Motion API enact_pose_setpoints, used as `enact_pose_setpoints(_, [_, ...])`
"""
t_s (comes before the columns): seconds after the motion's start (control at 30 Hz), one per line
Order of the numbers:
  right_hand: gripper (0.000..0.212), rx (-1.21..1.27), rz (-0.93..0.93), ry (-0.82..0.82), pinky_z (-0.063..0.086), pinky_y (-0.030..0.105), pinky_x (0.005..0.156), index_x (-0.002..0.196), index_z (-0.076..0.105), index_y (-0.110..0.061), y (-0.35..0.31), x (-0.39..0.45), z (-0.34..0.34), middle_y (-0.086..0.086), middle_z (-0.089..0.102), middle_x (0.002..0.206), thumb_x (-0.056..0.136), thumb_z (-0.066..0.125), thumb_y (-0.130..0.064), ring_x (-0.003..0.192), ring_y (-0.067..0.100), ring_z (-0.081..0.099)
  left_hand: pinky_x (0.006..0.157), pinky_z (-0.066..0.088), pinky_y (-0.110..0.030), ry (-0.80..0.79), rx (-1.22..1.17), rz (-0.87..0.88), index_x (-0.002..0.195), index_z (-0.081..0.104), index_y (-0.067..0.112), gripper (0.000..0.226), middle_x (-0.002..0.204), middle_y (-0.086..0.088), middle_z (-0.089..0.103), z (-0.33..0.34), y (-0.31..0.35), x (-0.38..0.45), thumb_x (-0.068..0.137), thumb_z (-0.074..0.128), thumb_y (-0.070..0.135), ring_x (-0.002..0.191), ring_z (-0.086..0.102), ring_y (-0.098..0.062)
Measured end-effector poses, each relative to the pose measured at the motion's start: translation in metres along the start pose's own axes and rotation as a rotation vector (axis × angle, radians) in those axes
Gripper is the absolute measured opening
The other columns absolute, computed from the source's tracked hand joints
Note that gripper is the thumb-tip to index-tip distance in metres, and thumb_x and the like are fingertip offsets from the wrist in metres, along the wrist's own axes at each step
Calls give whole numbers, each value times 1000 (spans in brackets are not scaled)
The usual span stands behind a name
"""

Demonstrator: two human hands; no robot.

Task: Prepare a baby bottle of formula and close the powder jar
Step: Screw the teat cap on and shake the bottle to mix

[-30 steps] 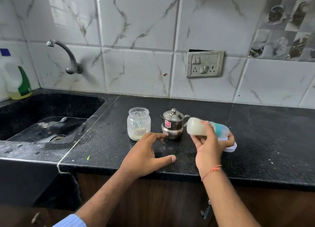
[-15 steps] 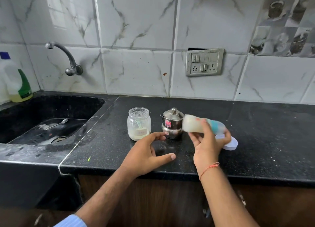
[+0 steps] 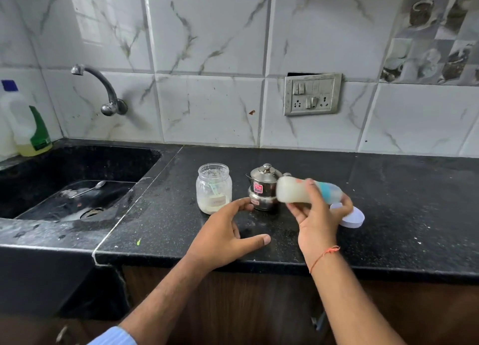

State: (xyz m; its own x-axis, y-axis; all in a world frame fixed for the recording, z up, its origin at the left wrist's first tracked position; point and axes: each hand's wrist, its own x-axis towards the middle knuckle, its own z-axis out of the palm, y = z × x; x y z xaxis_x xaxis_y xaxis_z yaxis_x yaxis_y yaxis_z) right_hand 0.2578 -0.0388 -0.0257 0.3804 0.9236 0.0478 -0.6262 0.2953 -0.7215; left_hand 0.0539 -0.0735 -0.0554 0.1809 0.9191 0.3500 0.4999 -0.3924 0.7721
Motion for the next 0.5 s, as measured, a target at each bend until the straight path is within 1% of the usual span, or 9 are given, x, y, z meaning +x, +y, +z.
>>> enact_pose_setpoints(0.03, [65,3,18,0,65,47,65,128,42,-34,-2,-1,1,8,63,133,87,86,-9,115,34,72,65,60,-26,3,4,3,156,53,31,96,132,29,69,0,1,-1,76,94,63,61,66,-2])
enact_pose_setpoints(0.07, [67,-73,55,-100,65,47,64,127,44,-33,-1,-5,3,11,65,130,83,89,-11,111,34,73,66,57,-23,4,13,10,156,53,32,98,127,26,71,1,1,-1,74,93,67,64,66,-1])
enact_pose_setpoints(0.1, [69,-123,160,-198,65,48,66,125,47,-34,0,-8,4,13,68,125,77,92,-12,107,34,74,68,54,-19,2,21,20,156,53,32,100,119,23,73,1,1,-2,72,92,70,69,66,1])
enact_pose_setpoints(0.13, [70,-193,168,-232,66,50,68,125,49,-34,3,-8,3,13,70,123,74,93,-11,106,34,75,70,52,-18,-1,19,27,156,53,31,100,115,21,73,1,1,-2,72,92,71,71,66,2])
enact_pose_setpoints(0.2, [68,-145,13,-103,66,50,70,127,46,-33,1,-8,2,8,66,127,81,90,-8,114,33,73,66,56,-22,-1,10,21,156,53,30,99,125,25,71,-1,0,-1,74,94,66,64,67,-1])
enact_pose_setpoints(0.27, [64,-12,-13,-2,66,48,69,129,41,-31,-2,-2,-2,7,62,131,88,83,-5,118,34,71,63,57,-22,2,11,8,156,53,29,96,131,28,68,1,1,-1,76,95,61,61,65,-2])
enact_pose_setpoints(0.37, [65,-188,132,-214,66,46,68,128,47,-28,2,-6,-1,15,69,123,84,85,1,103,31,77,61,49,-16,6,50,22,152,56,29,90,109,22,72,1,4,-3,77,97,57,61,61,1])
enact_pose_setpoints(0.47, [61,-58,28,-57,66,44,69,127,44,-29,-5,-1,-4,10,63,134,88,83,-5,115,30,72,62,55,-20,-1,55,19,156,53,31,94,131,26,68,0,4,-2,77,94,62,61,62,-2])
enact_pose_setpoints(0.5, [60,-53,37,-56,67,46,70,127,43,-29,-6,2,-5,12,61,136,89,83,-6,116,32,72,63,54,-19,2,64,15,156,53,31,94,131,27,67,1,5,-3,77,93,63,62,63,-2])
